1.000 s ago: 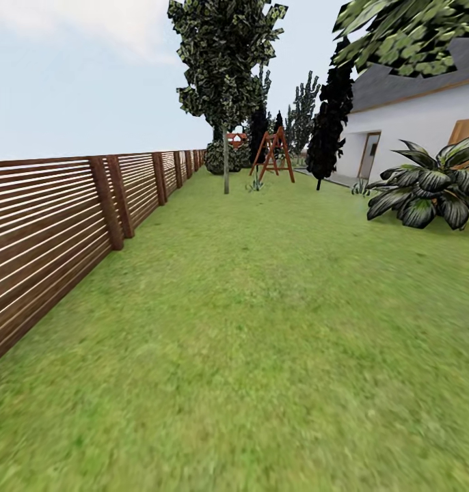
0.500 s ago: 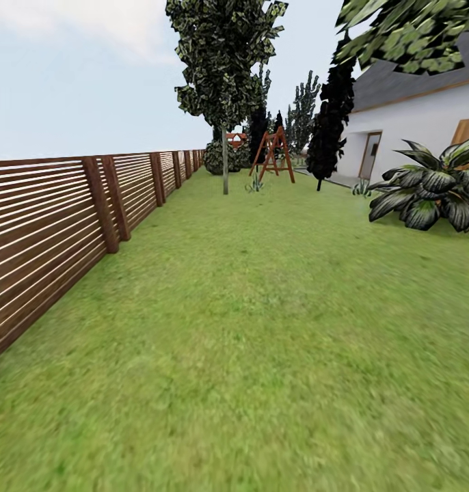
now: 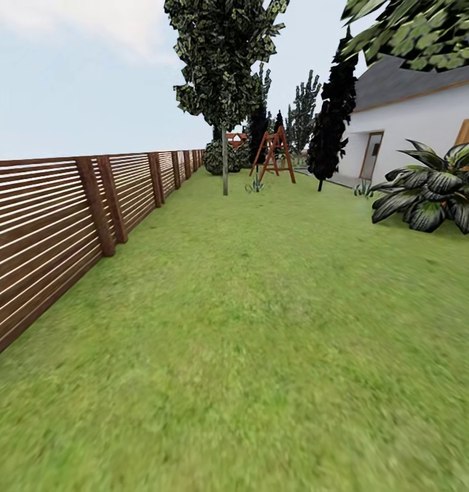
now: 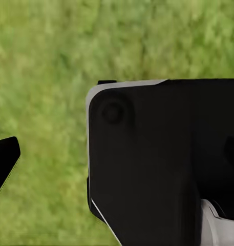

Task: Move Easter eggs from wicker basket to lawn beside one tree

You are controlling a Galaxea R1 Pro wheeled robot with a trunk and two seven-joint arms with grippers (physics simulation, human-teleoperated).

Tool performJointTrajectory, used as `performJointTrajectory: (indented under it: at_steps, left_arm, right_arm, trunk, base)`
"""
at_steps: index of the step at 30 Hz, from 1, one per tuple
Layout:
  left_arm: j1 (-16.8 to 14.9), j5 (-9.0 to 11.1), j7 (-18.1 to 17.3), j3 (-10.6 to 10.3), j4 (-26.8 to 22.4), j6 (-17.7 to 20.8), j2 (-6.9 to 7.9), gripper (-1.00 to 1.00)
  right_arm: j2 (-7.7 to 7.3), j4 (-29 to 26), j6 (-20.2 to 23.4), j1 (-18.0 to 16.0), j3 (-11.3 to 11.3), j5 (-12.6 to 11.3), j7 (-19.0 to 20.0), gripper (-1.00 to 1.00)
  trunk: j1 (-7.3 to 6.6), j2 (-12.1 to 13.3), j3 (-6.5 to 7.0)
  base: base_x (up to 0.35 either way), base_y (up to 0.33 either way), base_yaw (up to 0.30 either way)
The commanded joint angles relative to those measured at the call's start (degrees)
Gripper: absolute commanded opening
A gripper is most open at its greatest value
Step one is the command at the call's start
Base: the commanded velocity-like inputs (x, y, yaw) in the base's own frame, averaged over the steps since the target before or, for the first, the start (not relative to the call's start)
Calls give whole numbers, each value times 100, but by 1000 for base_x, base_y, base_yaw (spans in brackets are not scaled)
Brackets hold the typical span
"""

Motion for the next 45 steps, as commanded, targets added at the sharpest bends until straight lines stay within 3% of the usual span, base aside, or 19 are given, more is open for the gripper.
performJointTrajectory:
  at_steps: [1,45]
  left_arm:
    - [-5,-3,-2,-4,3,-19,1,100]
    - [-3,-3,-2,-4,3,-28,1,100]
  right_arm:
    - [1,-2,-16,0,-2,1,-6,100]
    - [1,-5,-16,0,-2,1,-5,100]
  trunk:
    - [7,-10,-11]
    - [7,-10,-11]
  base:
    - [328,0,0]
    - [328,0,0]
